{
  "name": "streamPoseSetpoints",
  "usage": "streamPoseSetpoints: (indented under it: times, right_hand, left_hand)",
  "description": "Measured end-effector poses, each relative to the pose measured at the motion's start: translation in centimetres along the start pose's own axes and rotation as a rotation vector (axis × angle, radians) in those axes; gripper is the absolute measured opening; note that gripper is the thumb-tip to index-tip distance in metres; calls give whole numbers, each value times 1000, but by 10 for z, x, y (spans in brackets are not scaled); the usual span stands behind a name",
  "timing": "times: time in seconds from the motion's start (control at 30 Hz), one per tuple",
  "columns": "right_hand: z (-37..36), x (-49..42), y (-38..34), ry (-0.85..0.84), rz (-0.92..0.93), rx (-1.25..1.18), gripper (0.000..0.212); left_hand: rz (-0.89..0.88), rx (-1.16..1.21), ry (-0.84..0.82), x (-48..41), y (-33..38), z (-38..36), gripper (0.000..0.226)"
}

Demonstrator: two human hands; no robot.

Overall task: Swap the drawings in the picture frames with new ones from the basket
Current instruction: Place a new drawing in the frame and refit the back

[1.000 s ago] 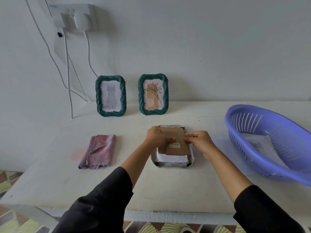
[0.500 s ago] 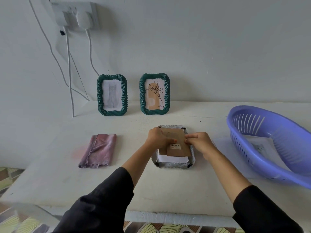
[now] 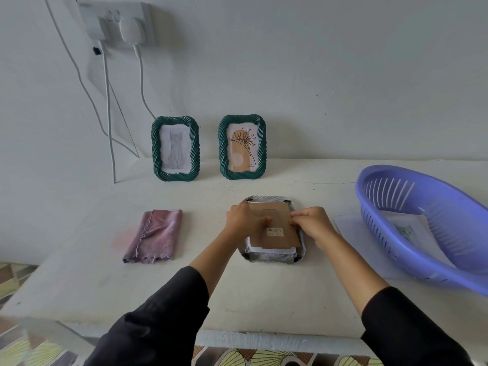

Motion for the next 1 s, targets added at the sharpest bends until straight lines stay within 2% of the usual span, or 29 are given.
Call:
streamPoseSetpoints:
  times: [0.17, 0.33, 0.47, 0.57, 0.73, 1.0]
  right_hand:
    - [-1, 2, -1, 30, -10, 38, 24]
    - [0, 4, -4, 40, -28, 76, 16]
    - [-1, 3, -6, 36, -34, 89, 21]
    - [-1, 2, -5, 48, -50, 78, 16]
    - [-3, 4, -2, 96, -59, 60, 29]
    - [-4, 10, 0, 143, -58, 38, 30]
  left_hand:
    - [19, -43, -15, 0, -4, -2, 60]
    - [28, -44, -37, 0, -7, -2, 55]
    - [24, -49, -42, 0, -7, -2, 54]
    - [27, -35, -47, -2, -8, -2, 51]
    - [25, -35, -36, -1, -8, -2, 51]
    - [28, 0, -26, -2, -11, -3, 49]
Point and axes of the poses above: each hand's wrist, its own x-axis away from the middle knuckle, its own z-axis out of the back of the hand, y = z × x, the point moved 6 cm from there along -x, towards the middle knuckle, and after that the axes turned 6 degrees about x, right-handed, at the moved point
